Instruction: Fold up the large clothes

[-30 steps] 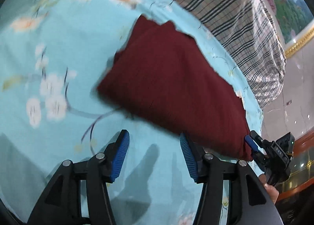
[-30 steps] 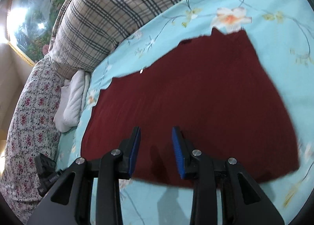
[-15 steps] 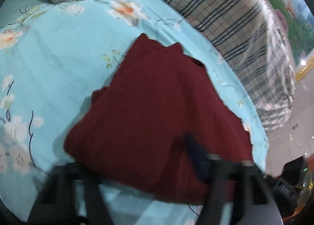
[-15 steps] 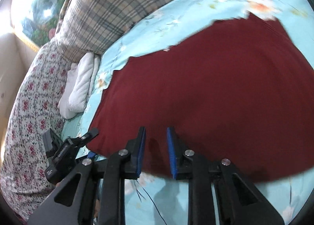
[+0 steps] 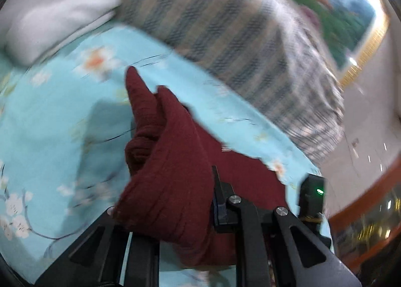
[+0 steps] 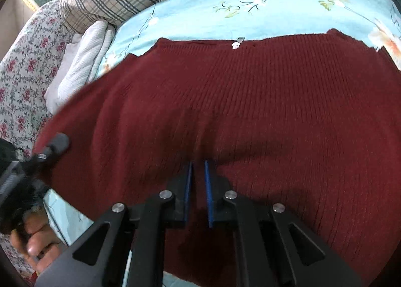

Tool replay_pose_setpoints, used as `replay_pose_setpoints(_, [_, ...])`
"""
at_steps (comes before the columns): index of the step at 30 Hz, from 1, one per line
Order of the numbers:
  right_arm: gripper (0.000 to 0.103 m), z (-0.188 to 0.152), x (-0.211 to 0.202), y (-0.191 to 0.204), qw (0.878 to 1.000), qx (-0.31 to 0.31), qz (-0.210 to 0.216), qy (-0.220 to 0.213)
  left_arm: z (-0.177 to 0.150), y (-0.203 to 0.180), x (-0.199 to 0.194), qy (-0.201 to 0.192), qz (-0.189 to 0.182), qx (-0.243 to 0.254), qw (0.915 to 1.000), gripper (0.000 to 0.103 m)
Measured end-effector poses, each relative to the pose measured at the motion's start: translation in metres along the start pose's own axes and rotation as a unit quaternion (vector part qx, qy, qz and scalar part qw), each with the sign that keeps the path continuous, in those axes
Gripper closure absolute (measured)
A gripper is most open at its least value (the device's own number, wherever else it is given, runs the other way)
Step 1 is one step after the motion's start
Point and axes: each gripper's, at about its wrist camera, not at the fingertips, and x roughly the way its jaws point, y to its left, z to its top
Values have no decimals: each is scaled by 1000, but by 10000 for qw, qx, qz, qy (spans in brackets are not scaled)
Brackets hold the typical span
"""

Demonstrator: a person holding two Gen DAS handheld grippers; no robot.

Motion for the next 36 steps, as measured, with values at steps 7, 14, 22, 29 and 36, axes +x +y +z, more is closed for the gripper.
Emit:
replay_pose_setpoints(7, [83,-5,-50,-103,9497,2178,2198,-484,-34,-121,41,471,-762,1394,9862,88])
replay_pose_setpoints(14, [23,-5,-91,-176,9030,2880,3042,-958,-117,-151,122,1274,-291,2221,9662,88])
replay_pose_setpoints(22, [27,21,-77,-157,9480,2214,2264,-321,-107,-157,108,1048,-338,2274,9675,88])
replay_pose_setpoints(29, [88,47,-45,-156,9651,2032,1647,75,-108,-178,98,953,-307,2438,9646,88])
replay_pose_setpoints(36, [89,60,-138,-152,9667,1029,1946,-1307,-115,-229,104,836,-812,2791,9532,87])
